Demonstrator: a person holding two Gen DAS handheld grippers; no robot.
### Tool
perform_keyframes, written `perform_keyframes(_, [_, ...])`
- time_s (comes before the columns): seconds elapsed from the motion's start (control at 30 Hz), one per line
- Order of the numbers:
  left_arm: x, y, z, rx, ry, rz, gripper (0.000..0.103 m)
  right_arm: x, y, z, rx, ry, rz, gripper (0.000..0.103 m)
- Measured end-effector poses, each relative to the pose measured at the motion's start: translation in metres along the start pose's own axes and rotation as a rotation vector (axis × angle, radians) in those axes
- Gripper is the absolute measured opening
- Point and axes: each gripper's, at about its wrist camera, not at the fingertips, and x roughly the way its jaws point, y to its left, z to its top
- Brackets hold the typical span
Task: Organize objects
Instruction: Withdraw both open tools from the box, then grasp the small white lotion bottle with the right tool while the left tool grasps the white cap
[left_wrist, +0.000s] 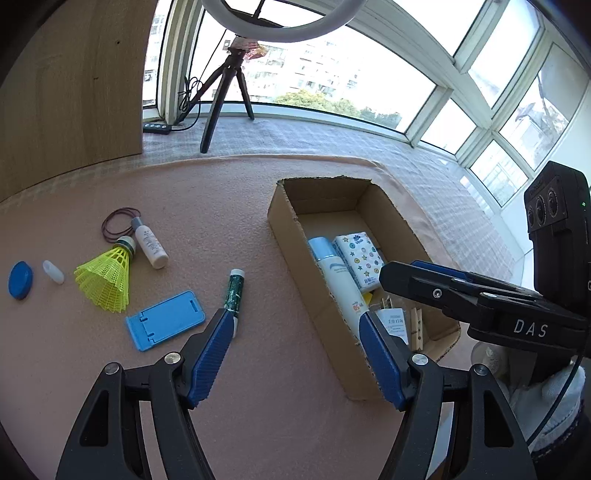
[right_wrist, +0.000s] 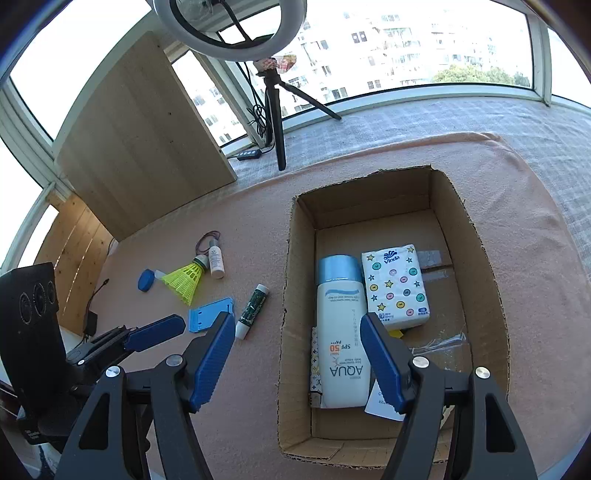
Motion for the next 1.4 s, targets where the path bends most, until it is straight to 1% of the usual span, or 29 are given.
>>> perform_keyframes(0.17, [-0.022, 0.041, -0.007, -0.045, -0.017, 0.040, 0.074, 0.003, 0.026, 0.000, -0.054, -0.025, 0.009, 0.067])
perform_keyframes(0.3, [-0.038, 0.077, -0.008, -0.079, -0.033, 0.076, 0.074, 0.012, 0.048, 0.002, -0.097, -0.027, -0.004, 0.067])
perform_keyframes(0.53, [-0.061, 0.134, -0.007, -0.143, -0.070, 0.141, 0.073, 0.034, 0.077, 0.012, -0.142, -0.008, -0.020, 0.067])
perform_keyframes(0.63, [-0.066, 0.157, -0.005, -0.172, -0.075, 0.167, 0.073, 0.045, 0.085, 0.021, -0.147, 0.012, 0.000, 0.066])
perform_keyframes(0.73, [-0.070, 0.180, 0.000, -0.202, -0.076, 0.175, 0.073, 0.058, 0.094, 0.031, -0.159, 0.043, 0.016, 0.066])
perform_keyframes(0.93, [-0.061, 0.217, 0.012, -0.253, -0.058, 0.206, 0.066, 0.089, 0.108, 0.051, -0.175, 0.102, 0.036, 0.066])
perform_keyframes(1.07, [-0.045, 0.236, 0.016, -0.287, -0.031, 0.198, 0.061, 0.115, 0.112, 0.060, -0.156, 0.164, 0.064, 0.059])
perform_keyframes(1.27, [-0.020, 0.247, 0.019, -0.311, -0.010, 0.194, 0.056, 0.149, 0.118, 0.069, -0.130, 0.234, 0.083, 0.052])
perform_keyframes(1.4, [-0.005, 0.249, 0.022, -0.298, 0.009, 0.201, 0.056, 0.171, 0.121, 0.072, -0.119, 0.270, 0.087, 0.049])
